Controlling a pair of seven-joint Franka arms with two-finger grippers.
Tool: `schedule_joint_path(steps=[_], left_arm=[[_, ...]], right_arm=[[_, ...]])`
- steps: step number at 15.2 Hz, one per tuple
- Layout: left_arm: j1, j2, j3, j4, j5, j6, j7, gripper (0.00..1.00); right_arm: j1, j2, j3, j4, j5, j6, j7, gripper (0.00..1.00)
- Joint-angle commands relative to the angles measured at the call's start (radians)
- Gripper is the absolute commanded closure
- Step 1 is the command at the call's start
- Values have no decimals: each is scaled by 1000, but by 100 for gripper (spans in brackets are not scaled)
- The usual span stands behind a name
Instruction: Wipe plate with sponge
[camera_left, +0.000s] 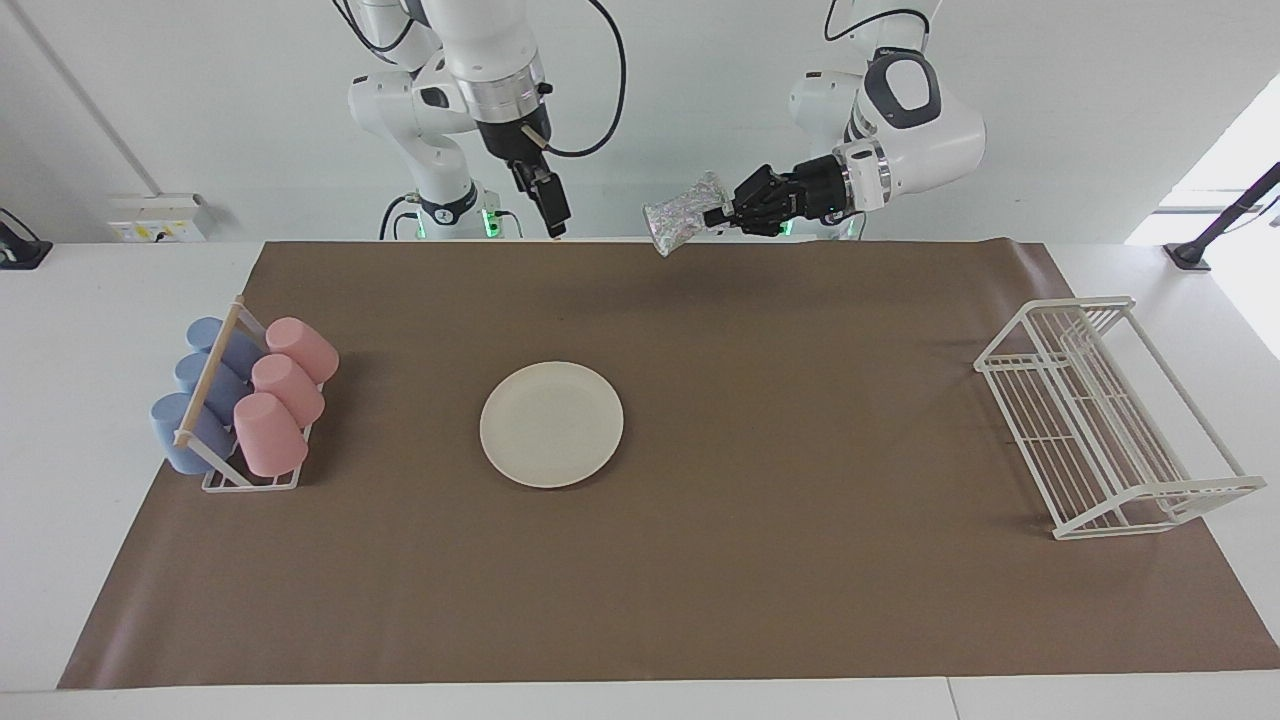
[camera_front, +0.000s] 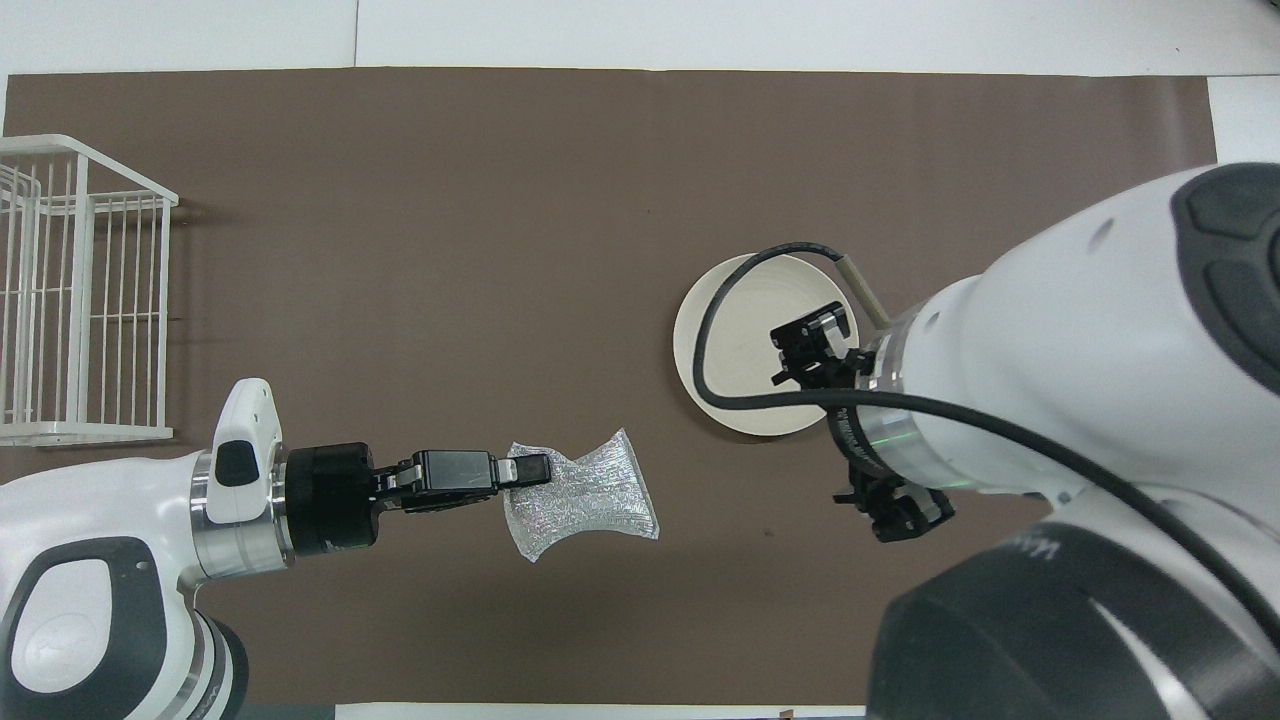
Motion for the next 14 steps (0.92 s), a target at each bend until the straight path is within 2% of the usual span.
schedule_joint_path(steps=[1, 4, 6, 10, 14], left_arm=[[-59, -40, 16, -74, -77, 18, 87, 100], [-61, -51, 14, -95, -126, 18, 111, 100], [-59, -53, 16, -97, -126, 13, 111, 100], [-58, -56, 18, -100, -126, 4, 111, 100], [-49, -56, 22, -100, -126, -23, 109, 100]], right_arm=[[34, -54, 10, -77, 74, 69, 176, 0], [103, -62, 10, -106, 75, 134, 294, 0], [148, -76, 12, -166, 75, 211, 366, 0], [196, -145, 12, -310, 128, 342, 385, 0], [222, -145, 12, -327, 138, 377, 381, 0]])
